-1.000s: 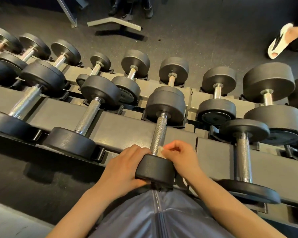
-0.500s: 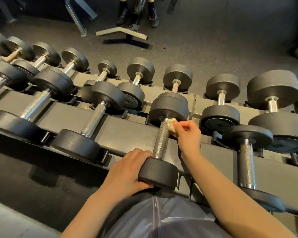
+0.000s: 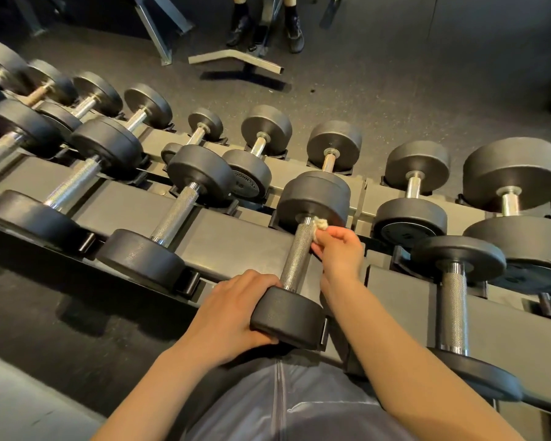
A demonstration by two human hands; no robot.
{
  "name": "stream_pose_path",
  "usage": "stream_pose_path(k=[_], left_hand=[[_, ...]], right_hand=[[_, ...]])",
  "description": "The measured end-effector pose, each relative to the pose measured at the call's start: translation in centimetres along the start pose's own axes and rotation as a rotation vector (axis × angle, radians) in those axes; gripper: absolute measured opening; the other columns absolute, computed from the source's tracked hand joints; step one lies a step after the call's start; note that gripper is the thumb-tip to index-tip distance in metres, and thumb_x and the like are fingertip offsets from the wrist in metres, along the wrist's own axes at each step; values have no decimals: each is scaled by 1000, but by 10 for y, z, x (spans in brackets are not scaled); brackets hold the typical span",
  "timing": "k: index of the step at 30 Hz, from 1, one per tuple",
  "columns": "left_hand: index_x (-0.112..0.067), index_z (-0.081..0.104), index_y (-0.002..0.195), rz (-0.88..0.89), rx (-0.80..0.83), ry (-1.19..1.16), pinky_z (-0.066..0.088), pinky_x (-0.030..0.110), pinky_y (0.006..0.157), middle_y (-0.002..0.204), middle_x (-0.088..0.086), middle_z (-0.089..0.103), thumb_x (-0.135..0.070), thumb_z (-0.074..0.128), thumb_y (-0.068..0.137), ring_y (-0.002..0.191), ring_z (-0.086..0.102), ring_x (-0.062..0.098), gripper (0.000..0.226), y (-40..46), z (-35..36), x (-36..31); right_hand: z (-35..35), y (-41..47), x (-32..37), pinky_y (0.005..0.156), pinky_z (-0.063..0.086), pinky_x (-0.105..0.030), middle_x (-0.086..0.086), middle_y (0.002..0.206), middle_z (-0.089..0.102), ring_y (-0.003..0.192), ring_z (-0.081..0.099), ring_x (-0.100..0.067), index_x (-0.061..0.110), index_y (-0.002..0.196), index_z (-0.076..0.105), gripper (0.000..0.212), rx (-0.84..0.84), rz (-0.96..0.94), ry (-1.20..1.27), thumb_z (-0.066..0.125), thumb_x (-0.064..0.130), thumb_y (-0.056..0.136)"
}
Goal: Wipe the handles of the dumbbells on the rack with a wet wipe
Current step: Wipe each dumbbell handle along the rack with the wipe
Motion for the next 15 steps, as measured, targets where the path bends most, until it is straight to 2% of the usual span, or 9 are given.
stream_pose_path(k=[2,6,9,13,15], left_hand=[[-45,35,120,-4,-9,4,43,31,87,114,-14,51,-64,66,64,102,49,5,66,1,0,1],[-46,34,119,-4,-17,1,42,30,86,114,-15,50,-64,64,64,101,47,3,66,1,1,2],[-45,35,119,1,-21,-5,41,27,83,112,-15,50,-65,62,63,99,46,2,65,1,1,2],[-45,36,119,2,-11,-6,37,21,81,111,-17,48,-64,68,65,97,44,-1,66,1,3,4],[-44,36,120,2,-4,-1,39,24,81,111,-15,50,-61,72,65,98,46,2,67,2,4,4]], right_hand=[[6,7,-4,79,58,-31,-4,88,68,76,69,-14,17,81,63,13,-44,72,73,67,4,84],[6,3,-5,81,58,-35,-13,98,68,82,69,-19,11,86,61,10,55,107,67,63,1,86],[-10,-13,-1,79,58,-36,-6,88,68,77,68,-15,11,82,63,9,127,-38,-184,67,4,84],[-13,-25,9,72,57,-37,-3,78,68,72,65,-17,19,78,62,11,227,-233,-389,70,21,84],[-6,-20,26,65,52,-27,4,79,65,73,62,-12,21,80,61,9,180,-362,-468,67,24,87]])
Point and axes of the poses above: each hand's wrist, its own y-axis towards the middle knuckle, its own z-axis out of the palm, x = y × z, the point moved 5 cm from there along y, towards the middle knuckle
